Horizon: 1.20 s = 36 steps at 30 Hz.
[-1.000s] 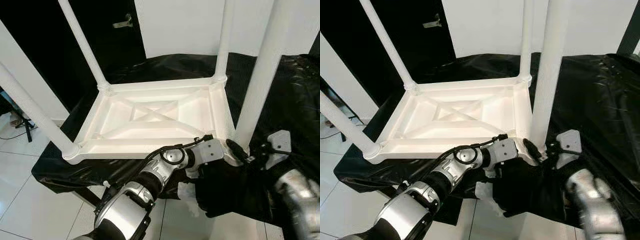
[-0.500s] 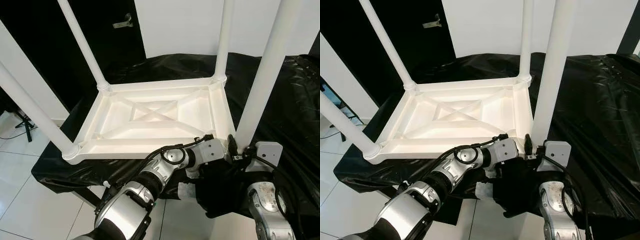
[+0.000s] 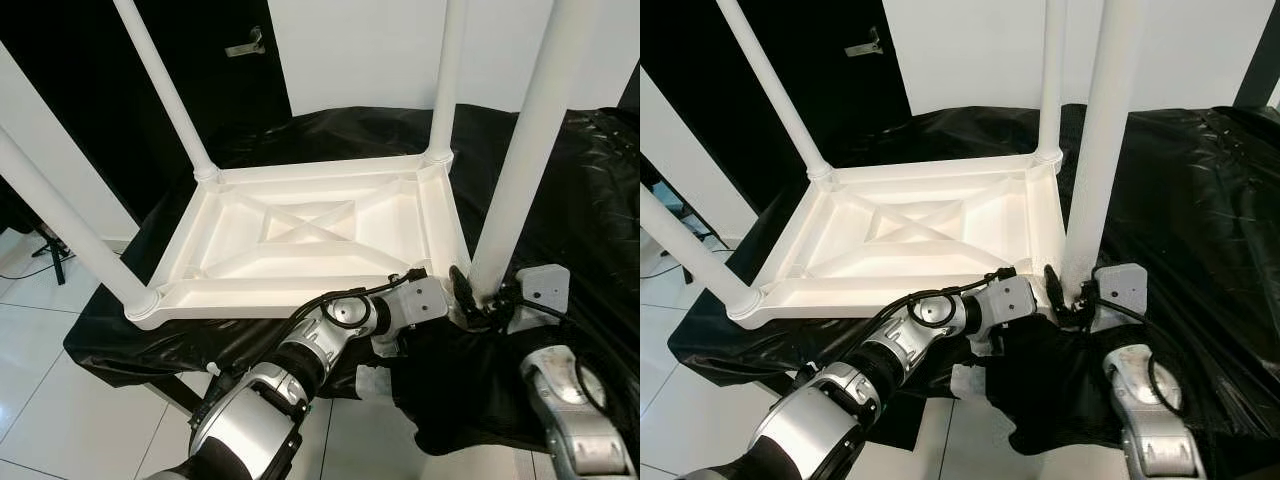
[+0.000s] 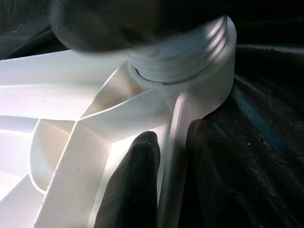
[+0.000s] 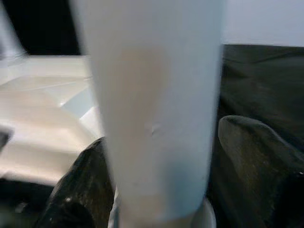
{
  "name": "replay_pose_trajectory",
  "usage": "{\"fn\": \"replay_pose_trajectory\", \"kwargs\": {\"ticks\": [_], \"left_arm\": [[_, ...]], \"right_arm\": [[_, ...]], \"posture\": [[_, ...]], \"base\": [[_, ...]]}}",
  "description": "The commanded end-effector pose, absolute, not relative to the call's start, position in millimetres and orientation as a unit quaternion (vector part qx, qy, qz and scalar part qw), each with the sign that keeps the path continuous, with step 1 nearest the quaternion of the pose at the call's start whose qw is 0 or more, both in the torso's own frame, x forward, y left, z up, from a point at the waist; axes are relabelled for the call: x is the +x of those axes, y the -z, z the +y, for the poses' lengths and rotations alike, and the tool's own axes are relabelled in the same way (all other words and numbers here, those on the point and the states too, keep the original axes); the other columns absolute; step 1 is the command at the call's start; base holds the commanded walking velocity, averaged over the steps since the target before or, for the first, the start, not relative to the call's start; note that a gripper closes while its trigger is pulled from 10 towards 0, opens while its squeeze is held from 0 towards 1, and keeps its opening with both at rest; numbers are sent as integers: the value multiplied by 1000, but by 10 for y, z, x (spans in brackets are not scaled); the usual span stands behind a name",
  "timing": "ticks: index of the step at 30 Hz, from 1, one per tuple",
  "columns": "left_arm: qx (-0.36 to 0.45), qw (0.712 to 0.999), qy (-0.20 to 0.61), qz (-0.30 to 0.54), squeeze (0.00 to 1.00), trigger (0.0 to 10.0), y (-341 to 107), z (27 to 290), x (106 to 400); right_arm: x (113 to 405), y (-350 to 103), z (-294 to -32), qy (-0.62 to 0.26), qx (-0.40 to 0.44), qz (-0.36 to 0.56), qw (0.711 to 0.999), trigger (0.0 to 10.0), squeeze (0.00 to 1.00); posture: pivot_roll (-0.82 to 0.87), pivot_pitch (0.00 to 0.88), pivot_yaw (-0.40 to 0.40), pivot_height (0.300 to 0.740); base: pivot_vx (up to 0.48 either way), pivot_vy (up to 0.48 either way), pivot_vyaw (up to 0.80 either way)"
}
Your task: Building children table
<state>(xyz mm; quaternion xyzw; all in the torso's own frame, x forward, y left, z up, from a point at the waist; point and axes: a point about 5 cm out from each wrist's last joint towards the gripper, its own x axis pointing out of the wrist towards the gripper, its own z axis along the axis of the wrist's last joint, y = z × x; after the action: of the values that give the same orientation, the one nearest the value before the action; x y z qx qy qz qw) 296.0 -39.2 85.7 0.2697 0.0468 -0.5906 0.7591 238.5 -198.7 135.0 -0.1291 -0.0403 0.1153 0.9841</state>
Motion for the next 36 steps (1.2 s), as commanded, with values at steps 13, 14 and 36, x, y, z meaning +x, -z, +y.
{"fn": "replay_pose_trajectory", "kwargs": {"ticks": [13,14,36], "left_arm": [[287,768,553,145,0,10000,-382,-338,2746],[287,768,553,146,0,10000,-381,-333,2748],[286,768,554,147,0,10000,-370,-331,2736]], "right_arm": [[2233,-1262,-2039,-285,-136,37,948,0,0],[2229,-1260,-2045,-285,-131,38,949,0,0],[2181,-1141,-1909,86,-41,-40,995,0,0]], "posture": [[-8,0,113,740],[-7,0,113,740],[-3,0,112,740]], "base": [[0,0,0],[0,0,0],[0,0,0]]}}
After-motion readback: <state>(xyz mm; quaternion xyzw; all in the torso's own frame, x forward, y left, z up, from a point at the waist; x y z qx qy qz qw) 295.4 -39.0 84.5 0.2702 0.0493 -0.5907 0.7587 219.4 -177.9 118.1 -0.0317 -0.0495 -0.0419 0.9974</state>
